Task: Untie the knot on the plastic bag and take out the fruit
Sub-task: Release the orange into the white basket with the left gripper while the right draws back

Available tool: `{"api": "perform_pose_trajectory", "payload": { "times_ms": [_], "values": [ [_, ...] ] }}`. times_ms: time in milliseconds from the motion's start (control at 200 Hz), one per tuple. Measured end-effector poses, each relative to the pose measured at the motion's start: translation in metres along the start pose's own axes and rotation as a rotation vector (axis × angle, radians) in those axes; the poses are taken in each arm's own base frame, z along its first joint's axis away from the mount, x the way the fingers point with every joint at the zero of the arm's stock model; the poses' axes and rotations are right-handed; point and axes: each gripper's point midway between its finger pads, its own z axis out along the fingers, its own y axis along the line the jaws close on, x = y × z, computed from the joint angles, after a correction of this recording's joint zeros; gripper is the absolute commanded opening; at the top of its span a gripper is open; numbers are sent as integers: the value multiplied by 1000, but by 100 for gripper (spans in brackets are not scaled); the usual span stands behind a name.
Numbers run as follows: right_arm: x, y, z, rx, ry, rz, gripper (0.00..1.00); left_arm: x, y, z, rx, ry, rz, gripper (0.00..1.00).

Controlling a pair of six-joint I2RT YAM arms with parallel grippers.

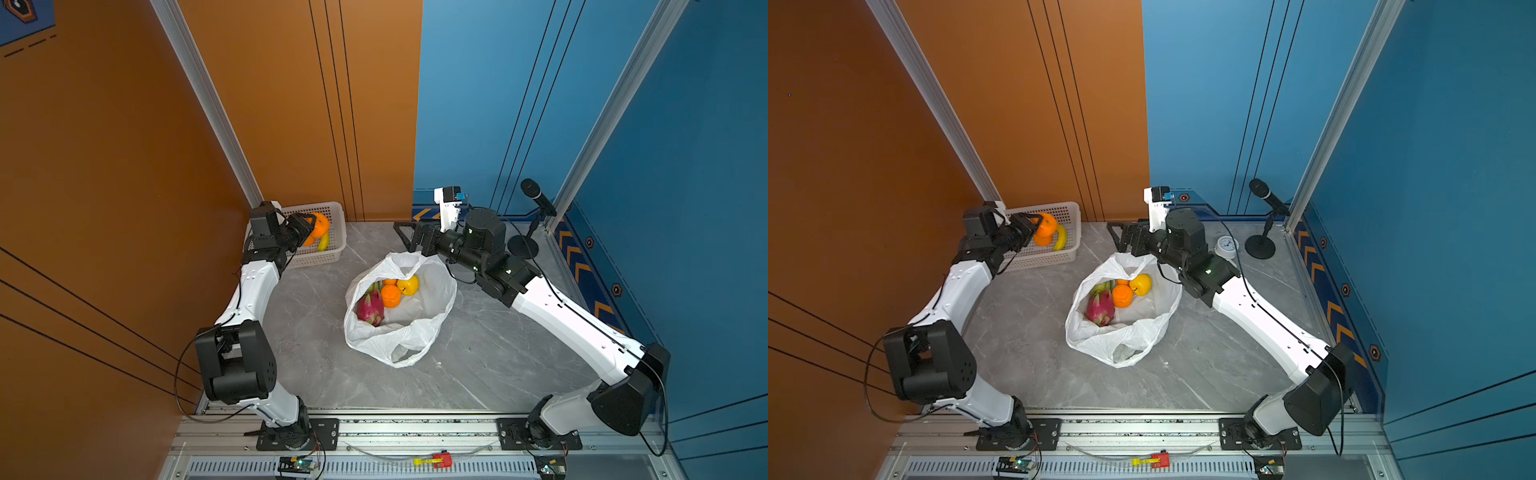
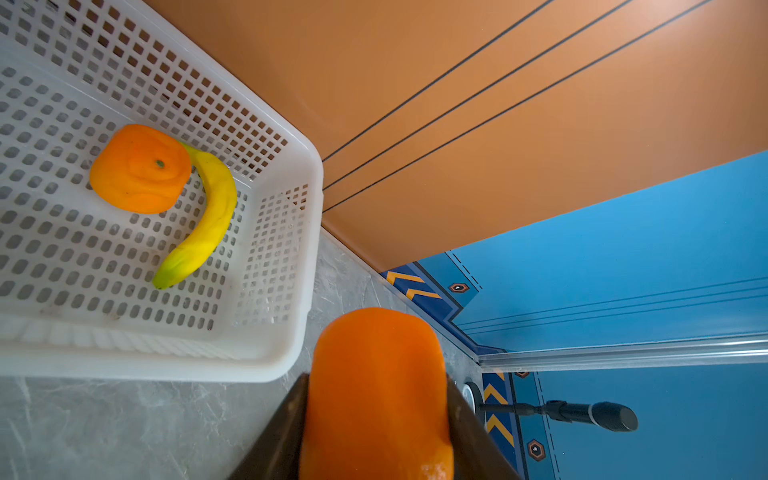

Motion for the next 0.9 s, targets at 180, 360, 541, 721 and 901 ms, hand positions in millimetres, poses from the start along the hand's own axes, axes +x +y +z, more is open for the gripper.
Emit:
{"api": "perform_pose_trajectory", "payload": {
  "times_ms": [180,360,541,721,901],
  "values": [
    [-2,0,11,-3,3,-39,98,-6,25,40,-57,36,42,43],
    [2,-11,19,14,15,-52,98,-5,57,83,-111,79,47,42],
    [-7,-30,19,51,1,-47,98,12,90,122,-168,139,40,42],
    [-13,-47,15,83,-2,-40,98,41,111,152,-208,204,45,42],
    [-15,-58,13,98,4,-34,98,58,120,166,-242,246,60,46]
  ]
}}
